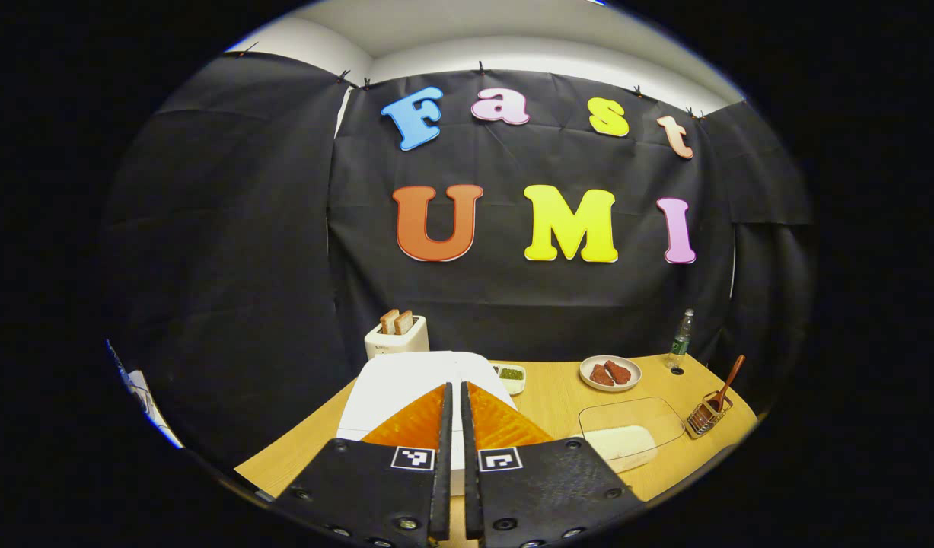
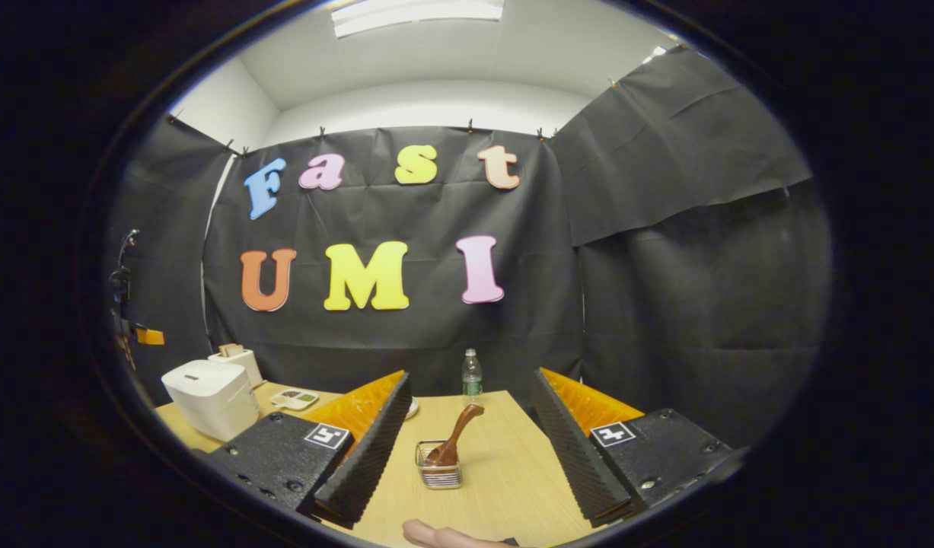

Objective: Close the left gripper, press the button to open the rice cooker; take a wooden spoon from the chopstick holder with the right hand, scoop a spoonful of rice and pour it into the rice cooker, then put the wooden spoon back into the chopstick holder.

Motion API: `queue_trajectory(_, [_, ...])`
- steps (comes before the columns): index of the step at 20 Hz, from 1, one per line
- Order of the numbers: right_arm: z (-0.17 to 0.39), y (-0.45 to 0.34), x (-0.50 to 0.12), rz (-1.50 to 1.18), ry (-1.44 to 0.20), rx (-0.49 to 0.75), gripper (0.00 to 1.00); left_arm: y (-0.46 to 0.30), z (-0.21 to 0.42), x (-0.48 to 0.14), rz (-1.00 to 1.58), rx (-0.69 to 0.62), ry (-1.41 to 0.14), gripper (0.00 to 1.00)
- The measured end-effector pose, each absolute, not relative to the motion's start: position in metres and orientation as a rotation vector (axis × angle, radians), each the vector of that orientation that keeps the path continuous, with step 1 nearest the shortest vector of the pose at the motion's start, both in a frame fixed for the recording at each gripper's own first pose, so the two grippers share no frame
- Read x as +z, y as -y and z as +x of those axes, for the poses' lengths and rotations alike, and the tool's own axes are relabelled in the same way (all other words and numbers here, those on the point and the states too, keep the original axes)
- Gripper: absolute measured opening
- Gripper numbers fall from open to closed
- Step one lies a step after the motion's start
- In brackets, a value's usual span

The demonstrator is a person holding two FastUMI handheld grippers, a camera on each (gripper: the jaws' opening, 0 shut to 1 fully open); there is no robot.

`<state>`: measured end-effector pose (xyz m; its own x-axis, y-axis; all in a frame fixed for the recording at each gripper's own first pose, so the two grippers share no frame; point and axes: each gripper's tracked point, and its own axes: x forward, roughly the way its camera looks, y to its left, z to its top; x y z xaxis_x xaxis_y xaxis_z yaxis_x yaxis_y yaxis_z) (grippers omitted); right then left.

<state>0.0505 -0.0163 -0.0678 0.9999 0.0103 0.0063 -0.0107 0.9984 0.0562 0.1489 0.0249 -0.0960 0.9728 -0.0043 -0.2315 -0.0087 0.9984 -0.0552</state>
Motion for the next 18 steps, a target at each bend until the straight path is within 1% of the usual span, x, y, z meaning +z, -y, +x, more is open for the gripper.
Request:
queue_trajectory(1, [0.053,0.017,-0.072,0.057,0.002,0.010,0.97,-0.026,0.153,-0.106,-0.046,0.008,-0.262,0.02])
queue_trajectory(2, [0.056,0.019,-0.076,0.057,-0.001,0.008,0.97,-0.030,0.161,-0.115,-0.032,0.013,-0.289,0.04])
queue_trajectory(3, [0.058,0.021,-0.080,0.054,-0.007,0.005,1.00,-0.032,0.170,-0.125,-0.020,0.024,-0.320,0.04])
queue_trajectory(4, [0.062,0.023,-0.085,0.053,-0.011,0.002,0.99,-0.036,0.170,-0.133,-0.013,0.039,-0.349,0.00])
queue_trajectory(9, [0.078,0.034,-0.109,0.051,-0.049,-0.019,1.00,-0.043,0.202,-0.163,-0.004,0.071,-0.423,0.00])
queue_trajectory(10, [0.080,0.037,-0.116,0.054,-0.062,-0.026,0.97,-0.045,0.207,-0.166,0.001,0.080,-0.430,0.00])
queue_trajectory(11, [0.084,0.041,-0.121,0.063,-0.072,-0.038,1.00,-0.048,0.212,-0.168,0.010,0.092,-0.441,0.00])
queue_trajectory(14, [0.088,0.045,-0.134,0.086,-0.102,-0.047,1.00,-0.051,0.219,-0.184,-0.005,0.106,-0.486,0.00])
queue_trajectory(15, [0.088,0.048,-0.135,0.083,-0.102,-0.051,1.00,-0.050,0.219,-0.191,-0.019,0.107,-0.507,0.00])
queue_trajectory(16, [0.090,0.052,-0.134,0.068,-0.087,-0.060,0.97,-0.050,0.215,-0.193,-0.027,0.111,-0.526,0.00])
queue_trajectory(18, [0.093,0.064,-0.131,0.019,-0.058,-0.110,0.96,-0.050,0.213,-0.195,-0.019,0.118,-0.538,0.00])
